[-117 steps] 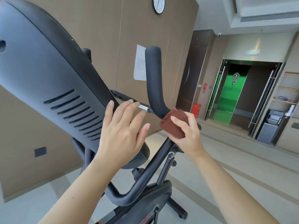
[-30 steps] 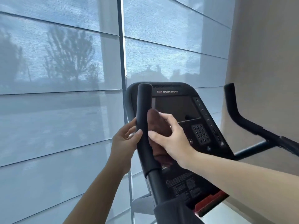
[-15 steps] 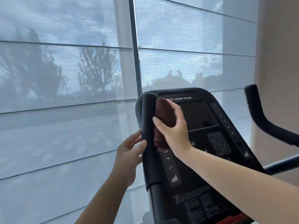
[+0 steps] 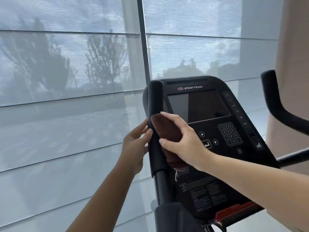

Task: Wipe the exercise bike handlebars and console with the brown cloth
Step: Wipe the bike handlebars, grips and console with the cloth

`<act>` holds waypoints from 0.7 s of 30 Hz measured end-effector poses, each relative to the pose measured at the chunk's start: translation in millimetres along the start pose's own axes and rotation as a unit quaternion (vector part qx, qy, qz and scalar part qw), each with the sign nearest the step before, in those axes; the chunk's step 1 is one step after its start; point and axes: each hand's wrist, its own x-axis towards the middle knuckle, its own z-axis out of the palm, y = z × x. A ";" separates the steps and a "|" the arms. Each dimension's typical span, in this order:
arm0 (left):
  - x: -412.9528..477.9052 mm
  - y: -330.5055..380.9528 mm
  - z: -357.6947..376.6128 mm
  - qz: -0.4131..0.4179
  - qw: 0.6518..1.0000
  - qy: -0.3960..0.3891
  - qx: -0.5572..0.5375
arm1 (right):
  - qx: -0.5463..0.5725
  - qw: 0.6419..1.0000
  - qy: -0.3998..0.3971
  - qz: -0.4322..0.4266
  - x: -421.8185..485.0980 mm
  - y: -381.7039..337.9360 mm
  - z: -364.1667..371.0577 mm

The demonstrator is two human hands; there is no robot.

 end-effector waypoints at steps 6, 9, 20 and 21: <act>-20.9 -11.3 -5.3 -0.016 0.999 0.016 0.025 | 0.029 0.987 0.153 -0.038 8.7 -2.9 -8.3; -27.6 -15.5 -3.2 -0.017 0.999 0.018 0.021 | 0.042 0.986 0.153 -0.048 29.7 -6.6 -4.4; -4.0 -4.9 -0.4 0.019 1.000 0.013 -0.016 | 0.063 0.997 0.032 0.023 15.6 0.3 0.9; -0.7 -3.9 0.2 0.023 0.999 0.016 -0.014 | 0.045 0.998 0.013 0.038 13.8 -1.3 0.0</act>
